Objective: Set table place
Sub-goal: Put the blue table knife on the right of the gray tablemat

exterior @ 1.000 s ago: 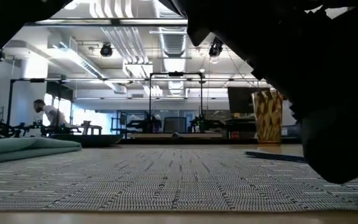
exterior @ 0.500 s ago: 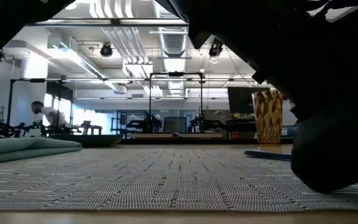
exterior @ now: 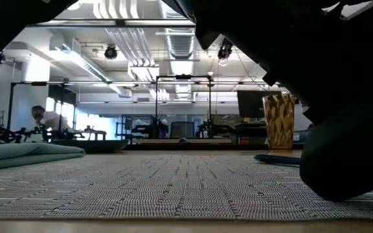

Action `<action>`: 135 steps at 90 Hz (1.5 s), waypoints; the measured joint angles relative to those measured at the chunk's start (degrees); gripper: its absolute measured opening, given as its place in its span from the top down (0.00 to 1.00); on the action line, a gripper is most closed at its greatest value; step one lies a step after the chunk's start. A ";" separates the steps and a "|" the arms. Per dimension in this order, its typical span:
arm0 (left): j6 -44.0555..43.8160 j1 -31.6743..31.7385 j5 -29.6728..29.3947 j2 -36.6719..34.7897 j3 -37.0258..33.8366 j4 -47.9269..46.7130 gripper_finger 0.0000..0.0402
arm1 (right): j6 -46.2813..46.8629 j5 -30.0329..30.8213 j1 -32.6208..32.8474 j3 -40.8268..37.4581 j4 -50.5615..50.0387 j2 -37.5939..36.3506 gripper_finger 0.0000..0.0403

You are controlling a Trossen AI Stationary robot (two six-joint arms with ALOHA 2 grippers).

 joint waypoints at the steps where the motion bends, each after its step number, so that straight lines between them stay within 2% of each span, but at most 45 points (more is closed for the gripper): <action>1: 0.10 0.00 -0.04 0.00 -0.01 0.09 0.99 | 0.09 -0.06 0.00 0.00 -0.01 -0.05 0.99; 43: 1.86 0.20 2.15 0.28 -0.15 1.06 0.99 | 1.41 -0.52 0.04 -0.02 0.37 -0.50 0.99; 53: 2.31 0.44 5.58 0.31 -0.24 1.54 0.99 | 1.18 -0.77 0.07 -0.02 0.88 -0.57 0.99; 63: 4.74 0.72 11.79 0.39 -0.24 1.98 0.97 | 1.05 -1.89 0.13 0.11 2.63 -0.64 0.99; 92: 7.08 0.44 3.26 0.33 -0.27 3.18 0.91 | 0.51 -2.03 0.13 0.02 2.74 -0.78 0.99; 109: 8.09 0.42 2.87 0.33 -0.35 3.98 0.91 | -0.86 -2.46 0.11 -0.02 3.36 -0.78 1.00; 135: 4.14 0.70 6.42 1.06 -0.17 1.33 0.91 | -0.96 -2.78 0.09 -0.02 2.93 -0.78 1.00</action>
